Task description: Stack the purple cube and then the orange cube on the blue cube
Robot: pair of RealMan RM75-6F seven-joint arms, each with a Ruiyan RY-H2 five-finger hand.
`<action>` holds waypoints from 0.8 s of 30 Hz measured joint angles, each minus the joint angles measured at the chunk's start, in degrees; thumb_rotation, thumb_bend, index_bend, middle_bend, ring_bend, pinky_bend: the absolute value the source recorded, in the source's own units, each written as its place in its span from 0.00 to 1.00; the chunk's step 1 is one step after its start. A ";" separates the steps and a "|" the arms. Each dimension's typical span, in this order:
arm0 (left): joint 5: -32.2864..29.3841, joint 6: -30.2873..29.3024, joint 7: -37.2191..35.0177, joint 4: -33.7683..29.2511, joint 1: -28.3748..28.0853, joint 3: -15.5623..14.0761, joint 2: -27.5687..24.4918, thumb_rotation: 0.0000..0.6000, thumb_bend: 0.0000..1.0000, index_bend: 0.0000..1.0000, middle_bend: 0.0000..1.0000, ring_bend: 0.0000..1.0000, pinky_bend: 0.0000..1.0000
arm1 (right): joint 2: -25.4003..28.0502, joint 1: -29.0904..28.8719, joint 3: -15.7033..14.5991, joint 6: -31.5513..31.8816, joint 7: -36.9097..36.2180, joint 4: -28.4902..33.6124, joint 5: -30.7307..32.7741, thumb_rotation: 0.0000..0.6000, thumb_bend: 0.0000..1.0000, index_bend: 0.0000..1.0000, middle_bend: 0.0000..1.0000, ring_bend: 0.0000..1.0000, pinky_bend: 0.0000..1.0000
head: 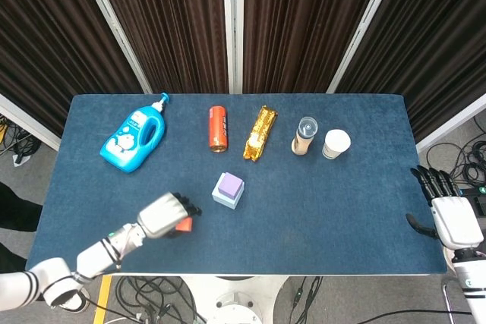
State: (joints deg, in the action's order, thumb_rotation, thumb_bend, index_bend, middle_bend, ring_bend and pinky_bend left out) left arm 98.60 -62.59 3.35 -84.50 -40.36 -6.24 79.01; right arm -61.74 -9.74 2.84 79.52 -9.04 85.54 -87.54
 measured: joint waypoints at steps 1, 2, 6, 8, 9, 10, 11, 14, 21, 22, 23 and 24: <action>-0.36 -0.05 0.13 -0.42 -0.08 0.44 -1.12 1.00 0.28 0.41 0.63 0.45 0.54 | -0.01 0.01 0.01 0.02 -0.01 -0.01 0.02 1.00 0.19 0.02 0.05 0.00 0.00; -0.81 -0.11 0.37 -0.99 -0.23 1.07 -2.62 1.00 0.28 0.41 0.63 0.45 0.54 | -0.03 0.01 0.03 0.03 0.00 -0.03 0.03 1.00 0.19 0.02 0.05 0.00 0.00; -2.85 -0.01 1.22 -3.06 -0.94 3.67 -7.24 1.00 0.28 0.41 0.63 0.45 0.54 | -0.17 -0.02 0.06 -0.12 0.23 -0.12 0.20 1.00 0.19 0.02 0.05 0.00 0.00; -4.44 0.54 1.54 -4.29 -1.49 5.21 -9.34 1.00 0.28 0.41 0.63 0.45 0.54 | -0.25 -0.02 0.04 -0.11 0.41 -0.15 0.18 1.00 0.19 0.02 0.05 0.00 0.00; -5.12 0.92 1.63 -4.74 -1.77 5.83 -10.10 1.00 0.28 0.41 0.63 0.45 0.54 | -0.29 0.00 0.02 -0.05 0.46 -0.16 0.12 1.00 0.19 0.02 0.05 0.00 0.00; -5.71 1.41 1.64 -5.09 -2.05 6.31 -10.66 1.00 0.28 0.41 0.63 0.45 0.54 | -0.34 0.02 -0.01 0.06 0.48 -0.16 -0.01 1.00 0.19 0.02 0.05 0.00 0.00; -6.43 2.15 1.56 -5.49 -2.43 6.86 -11.18 1.00 0.28 0.41 0.63 0.45 0.54 | -0.36 0.04 -0.03 0.16 0.46 -0.18 -0.13 1.00 0.19 0.02 0.05 0.00 0.00; -7.75 3.75 1.11 -6.38 -3.58 8.31 -11.89 1.00 0.28 0.41 0.63 0.45 0.54 | -0.51 0.13 -0.10 0.78 0.25 -0.37 -0.72 1.00 0.19 0.02 0.06 0.00 0.00; -4.16 3.25 -1.68 -4.36 -6.47 10.23 -9.12 1.00 0.28 0.42 0.64 0.46 0.55 | -0.78 0.39 -0.21 1.87 -0.53 -1.00 -1.61 1.00 0.19 0.02 0.06 0.00 0.00; -3.60 3.20 -2.45 -3.55 -7.07 10.48 -8.39 1.00 0.28 0.42 0.64 0.46 0.55 | -0.78 0.37 -0.19 1.84 -0.63 -1.04 -1.57 1.00 0.19 0.02 0.06 0.00 0.00; -3.05 3.28 -3.47 -2.46 -7.99 10.76 -7.45 1.00 0.28 0.42 0.64 0.46 0.55 | -0.78 0.36 -0.16 1.84 -0.74 -1.07 -1.54 1.00 0.19 0.02 0.06 0.00 0.00; -2.60 3.43 -4.13 -1.68 -8.72 10.93 -6.77 1.00 0.28 0.42 0.64 0.46 0.55 | -0.80 0.34 -0.12 1.84 -0.86 -1.11 -1.52 1.00 0.19 0.02 0.06 0.00 0.00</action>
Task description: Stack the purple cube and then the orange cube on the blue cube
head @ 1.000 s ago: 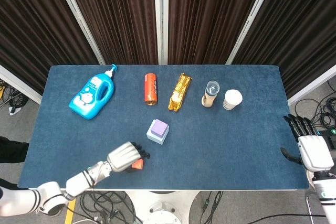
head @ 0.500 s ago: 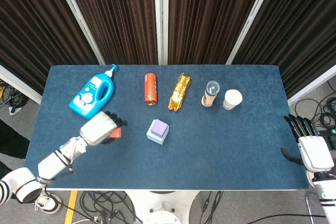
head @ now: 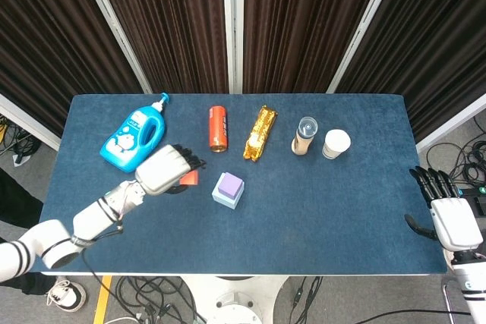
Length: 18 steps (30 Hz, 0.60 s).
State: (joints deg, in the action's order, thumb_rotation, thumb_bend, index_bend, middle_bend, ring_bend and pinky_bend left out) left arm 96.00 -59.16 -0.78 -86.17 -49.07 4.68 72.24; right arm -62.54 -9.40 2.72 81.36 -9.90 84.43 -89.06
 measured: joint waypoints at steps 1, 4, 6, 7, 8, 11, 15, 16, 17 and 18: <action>0.54 0.15 -0.57 0.75 -0.69 0.14 0.68 1.00 0.28 0.42 0.64 0.46 0.55 | -0.06 -0.02 0.05 0.03 -0.13 -0.12 0.02 1.00 0.19 0.02 0.06 0.00 0.00; 2.31 0.26 -2.20 3.18 -2.46 0.45 2.73 1.00 0.28 0.42 0.64 0.46 0.55 | -0.25 -0.05 0.14 0.11 -0.27 -0.44 0.06 1.00 0.19 0.02 0.06 0.00 0.00; 3.31 0.07 -3.53 5.06 -3.49 0.58 4.30 1.00 0.28 0.42 0.65 0.46 0.55 | -0.35 -0.06 0.19 0.16 -0.27 -0.56 0.10 1.00 0.19 0.02 0.06 0.00 0.00; 3.69 -0.02 -4.13 5.92 -3.91 0.60 5.02 1.00 0.28 0.42 0.65 0.46 0.55 | -0.41 -0.06 0.22 0.21 -0.26 -0.64 0.10 1.00 0.19 0.02 0.06 0.00 0.00; 4.18 -0.09 -4.98 7.10 -4.46 0.55 5.96 1.00 0.28 0.42 0.65 0.46 0.55 | -0.45 -0.08 0.24 0.26 -0.27 -0.72 0.06 1.00 0.19 0.02 0.06 0.00 0.00; 5.29 -0.10 -7.09 10.12 -5.69 0.03 8.14 1.00 0.28 0.42 0.65 0.46 0.55 | -0.61 -0.21 0.24 0.50 -0.71 -1.25 -0.50 1.00 0.19 0.02 0.06 0.00 0.00; 6.11 0.31 -9.78 14.28 -7.08 -0.88 10.47 1.00 0.28 0.42 0.65 0.46 0.55 | -0.67 -0.65 -0.19 0.61 -2.58 -2.25 -2.21 1.00 0.19 0.02 0.07 0.00 0.00; 6.22 0.43 -10.46 15.27 -7.40 -1.07 11.00 1.00 0.28 0.42 0.65 0.46 0.55 | -0.65 -0.84 -0.40 0.61 -3.43 -2.57 -2.85 1.00 0.19 0.02 0.07 0.00 0.00; 6.35 0.55 -11.35 16.59 -7.82 -1.29 11.70 1.00 0.28 0.42 0.65 0.46 0.55 | -0.63 -0.98 -0.54 0.64 -4.12 -2.85 -3.31 1.00 0.19 0.02 0.07 0.00 0.00; 6.42 0.63 -12.04 17.55 -8.13 -1.45 12.21 1.00 0.28 0.42 0.65 0.46 0.55 | -0.64 -1.11 -0.67 0.71 -4.80 -3.18 -3.76 1.00 0.19 0.02 0.07 0.00 0.00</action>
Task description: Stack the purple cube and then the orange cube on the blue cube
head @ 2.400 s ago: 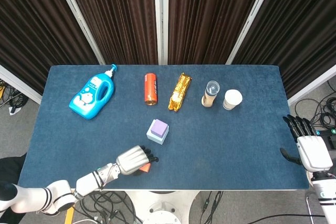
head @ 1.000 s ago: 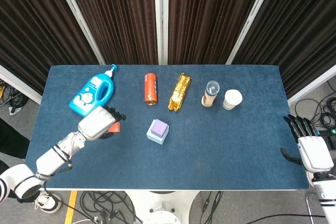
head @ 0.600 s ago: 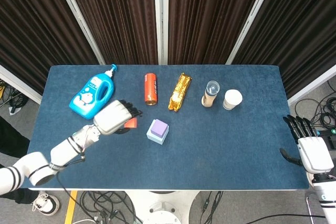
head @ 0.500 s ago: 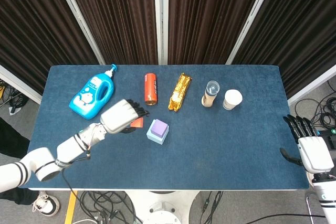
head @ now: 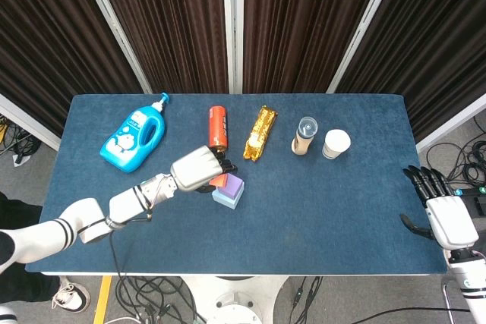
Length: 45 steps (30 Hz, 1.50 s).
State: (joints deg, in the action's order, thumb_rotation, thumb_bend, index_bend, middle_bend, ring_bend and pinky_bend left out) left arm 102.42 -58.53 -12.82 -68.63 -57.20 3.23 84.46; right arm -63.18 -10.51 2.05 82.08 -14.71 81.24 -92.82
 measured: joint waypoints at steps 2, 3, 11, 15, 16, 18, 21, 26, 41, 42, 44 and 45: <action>0.12 0.08 -1.61 2.08 -0.74 -0.30 1.07 1.00 0.28 0.42 0.65 0.46 0.55 | -0.19 -0.23 -0.11 0.46 -1.09 -0.98 -0.67 1.00 0.19 0.02 0.07 0.00 0.00; 0.16 0.09 -2.27 2.88 -1.07 -0.42 1.45 1.00 0.28 0.42 0.65 0.46 0.55 | -0.36 -0.29 -0.08 0.73 -1.33 -1.38 -0.76 1.00 0.19 0.02 0.07 0.00 0.00; 0.24 -0.38 -5.75 3.98 -2.56 -1.73 1.30 1.00 0.28 0.42 0.65 0.46 0.55 | -1.59 -0.74 0.43 0.75 -1.86 -2.63 0.14 1.00 0.19 0.02 0.07 0.00 0.00; -0.20 -0.28 -6.64 3.61 -3.07 -1.79 0.70 1.00 0.28 0.42 0.65 0.46 0.55 | -1.65 -0.91 0.35 0.51 -1.58 -2.58 0.23 1.00 0.19 0.02 0.07 0.00 0.00; -0.18 -0.29 -6.72 3.45 -3.21 -1.89 0.54 1.00 0.28 0.42 0.65 0.46 0.55 | -1.65 -0.93 0.36 0.59 -1.55 -2.54 0.23 1.00 0.19 0.02 0.07 0.00 0.00; -0.10 -0.22 -6.77 2.98 -3.51 -2.21 0.23 1.00 0.28 0.42 0.65 0.46 0.55 | -1.66 -0.91 0.37 0.73 -1.57 -2.53 0.25 1.00 0.19 0.02 0.07 0.00 0.00; 0.03 0.06 -6.60 2.48 -3.95 -2.64 -0.02 1.00 0.28 0.42 0.65 0.46 0.55 | -1.61 -0.87 0.36 0.92 -1.69 -2.48 0.29 1.00 0.19 0.02 0.07 0.00 0.00; 0.13 0.77 -5.99 2.06 -4.50 -3.29 0.07 1.00 0.28 0.42 0.65 0.46 0.55 | -1.52 -0.90 0.26 0.95 -1.96 -2.44 0.27 1.00 0.19 0.02 0.07 0.00 0.00; -0.18 2.08 -5.04 0.44 -6.49 -3.67 -0.62 1.00 0.28 0.42 0.65 0.46 0.54 | -1.48 -0.83 0.18 1.29 -2.64 -2.50 0.47 1.00 0.19 0.02 0.07 0.00 0.00; -0.24 1.99 -4.98 0.39 -6.50 -3.66 -0.61 1.00 0.28 0.42 0.65 0.46 0.54 | -1.49 -0.83 0.17 1.33 -2.63 -2.51 0.46 1.00 0.19 0.02 0.07 0.00 0.00; -0.49 1.94 -5.00 0.42 -6.63 -3.49 -0.57 1.00 0.28 0.42 0.65 0.46 0.54 | -1.55 -0.84 0.16 1.35 -2.56 -2.53 0.45 1.00 0.19 0.02 0.07 0.00 0.00; -0.55 1.88 -5.00 0.44 -6.69 -3.44 -0.55 1.00 0.28 0.42 0.65 0.46 0.54 | -1.56 -0.85 0.15 1.31 -2.53 -2.53 0.46 1.00 0.19 0.02 0.07 0.00 0.00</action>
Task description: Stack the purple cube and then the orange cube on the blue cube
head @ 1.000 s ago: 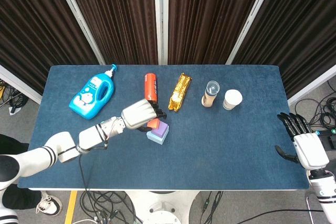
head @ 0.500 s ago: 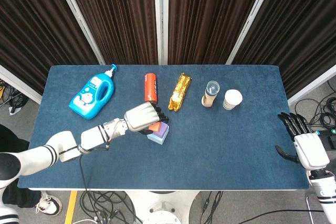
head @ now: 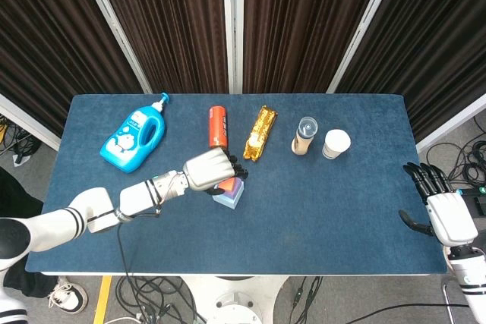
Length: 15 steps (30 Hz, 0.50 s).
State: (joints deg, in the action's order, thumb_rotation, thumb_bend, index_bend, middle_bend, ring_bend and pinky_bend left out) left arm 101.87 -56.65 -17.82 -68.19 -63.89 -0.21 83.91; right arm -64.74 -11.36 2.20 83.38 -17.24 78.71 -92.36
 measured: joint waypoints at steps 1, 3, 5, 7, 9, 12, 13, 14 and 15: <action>-0.02 -0.08 0.01 0.02 -0.04 0.03 0.03 1.00 0.28 0.42 0.65 0.46 0.54 | -0.02 -0.01 -0.03 -0.07 0.04 -0.01 0.02 1.00 0.19 0.02 0.07 0.00 0.00; -0.08 -0.18 0.03 0.18 -0.19 0.11 0.10 1.00 0.28 0.42 0.65 0.46 0.54 | -0.04 -0.05 -0.06 -0.17 0.09 -0.01 0.04 1.00 0.19 0.02 0.07 0.00 0.00; -0.29 -0.19 -0.06 0.28 -0.25 0.16 0.20 1.00 0.28 0.42 0.65 0.46 0.54 | -0.05 -0.10 -0.07 -0.23 0.14 0.00 0.05 1.00 0.19 0.02 0.07 0.00 0.00; -0.49 -0.15 -0.13 0.35 -0.26 0.14 0.35 1.00 0.28 0.42 0.65 0.46 0.54 | -0.03 -0.13 -0.05 -0.28 0.13 0.03 0.12 1.00 0.19 0.02 0.07 0.00 0.00; -0.48 -0.19 -0.09 0.50 -0.27 0.01 0.56 1.00 0.28 0.42 0.65 0.46 0.54 | -0.02 -0.15 -0.02 -0.29 0.11 0.04 0.19 1.00 0.19 0.02 0.08 0.00 0.00; -0.49 -0.29 -0.17 0.76 -0.26 -0.16 0.98 1.00 0.28 0.42 0.65 0.46 0.54 | -0.04 -0.14 0.00 -0.24 0.05 0.02 0.25 1.00 0.19 0.02 0.08 0.00 0.00; -0.48 -0.34 -0.17 0.86 -0.26 -0.20 1.13 1.00 0.28 0.42 0.65 0.46 0.54 | -0.04 -0.14 0.00 -0.22 0.04 0.02 0.24 1.00 0.19 0.02 0.08 0.00 0.00; -0.47 -0.40 -0.16 1.02 -0.26 -0.25 1.36 1.00 0.28 0.42 0.65 0.46 0.54 | -0.05 -0.13 -0.02 -0.22 0.03 0.00 0.23 1.00 0.19 0.02 0.08 0.00 0.00; -0.45 -0.44 -0.15 1.17 -0.27 -0.29 1.53 1.00 0.28 0.42 0.65 0.46 0.54 | -0.07 -0.13 -0.03 -0.22 0.02 -0.01 0.23 1.00 0.19 0.02 0.08 0.00 0.00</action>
State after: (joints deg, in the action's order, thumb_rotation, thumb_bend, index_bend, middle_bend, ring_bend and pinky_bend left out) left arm 101.42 -57.10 -17.97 -67.02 -64.16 -0.49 85.44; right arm -64.81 -11.50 2.17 83.17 -17.21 78.70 -92.13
